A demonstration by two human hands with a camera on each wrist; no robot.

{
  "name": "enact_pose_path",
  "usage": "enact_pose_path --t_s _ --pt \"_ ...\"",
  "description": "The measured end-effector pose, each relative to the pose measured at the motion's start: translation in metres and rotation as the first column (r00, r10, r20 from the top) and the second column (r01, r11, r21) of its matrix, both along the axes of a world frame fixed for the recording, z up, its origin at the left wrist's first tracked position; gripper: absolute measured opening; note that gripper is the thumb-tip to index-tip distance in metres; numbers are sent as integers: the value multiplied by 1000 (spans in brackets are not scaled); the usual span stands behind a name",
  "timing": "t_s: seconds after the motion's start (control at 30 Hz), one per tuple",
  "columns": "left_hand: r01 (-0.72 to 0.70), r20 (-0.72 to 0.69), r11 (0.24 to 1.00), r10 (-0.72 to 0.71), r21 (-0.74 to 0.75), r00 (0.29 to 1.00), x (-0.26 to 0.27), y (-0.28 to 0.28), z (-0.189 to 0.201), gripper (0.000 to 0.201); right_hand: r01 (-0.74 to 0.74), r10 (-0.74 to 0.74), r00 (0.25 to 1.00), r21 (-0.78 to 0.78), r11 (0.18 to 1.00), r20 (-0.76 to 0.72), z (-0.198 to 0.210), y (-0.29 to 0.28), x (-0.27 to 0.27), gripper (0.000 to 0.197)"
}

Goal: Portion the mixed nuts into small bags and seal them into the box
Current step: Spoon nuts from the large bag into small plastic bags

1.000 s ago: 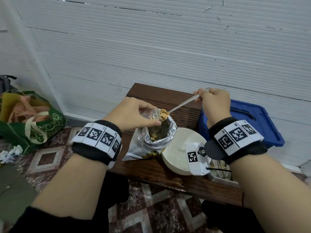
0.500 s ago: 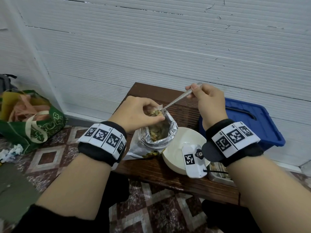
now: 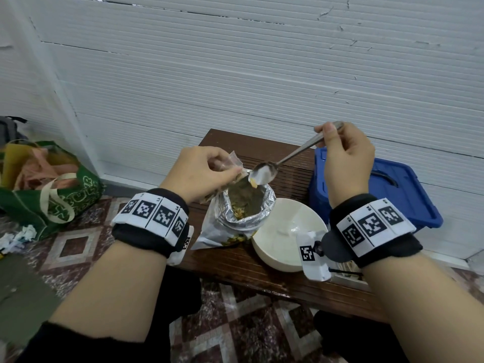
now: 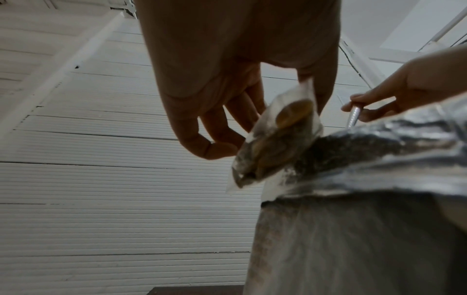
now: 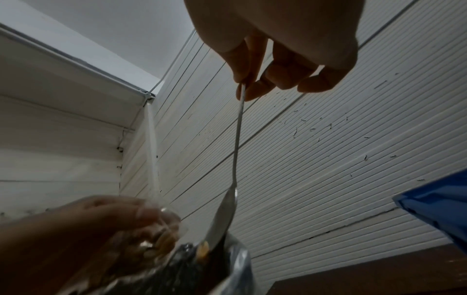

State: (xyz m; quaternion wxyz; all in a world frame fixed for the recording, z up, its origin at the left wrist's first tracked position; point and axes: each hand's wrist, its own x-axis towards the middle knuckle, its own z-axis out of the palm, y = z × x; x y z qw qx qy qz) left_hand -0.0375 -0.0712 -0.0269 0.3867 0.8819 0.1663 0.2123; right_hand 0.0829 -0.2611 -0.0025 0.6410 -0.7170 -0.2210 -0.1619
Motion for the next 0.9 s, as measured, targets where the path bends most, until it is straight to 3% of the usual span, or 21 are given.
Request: enact_pose_path --t_s 0.1,0.2,0.33,0.43,0.67,0.9 --pt "4 -8 1000 -4 -29 1000 0 2 -1 20 -6 9 999 -76 997 47 -8 3 -9 20" --pt "25 -10 998 -25 -52 1000 0 2 -2 21 -80 117 984 -261 962 131 -21 11 -19 19" --pt "32 -36 998 -34 -46 999 0 3 -4 24 -60 264 924 -576 815 278 -47 19 -31 22" --pt "41 -48 997 -44 -63 998 0 3 -3 24 -13 320 892 -688 726 321 -62 20 -40 24" --pt "33 -61 998 -36 -46 997 1 3 -3 27 -80 271 953 -743 664 139 -51 20 -36 26" --pt "28 -68 998 -31 -55 997 0 2 -4 26 -158 121 987 -511 845 -105 -53 20 -31 27"
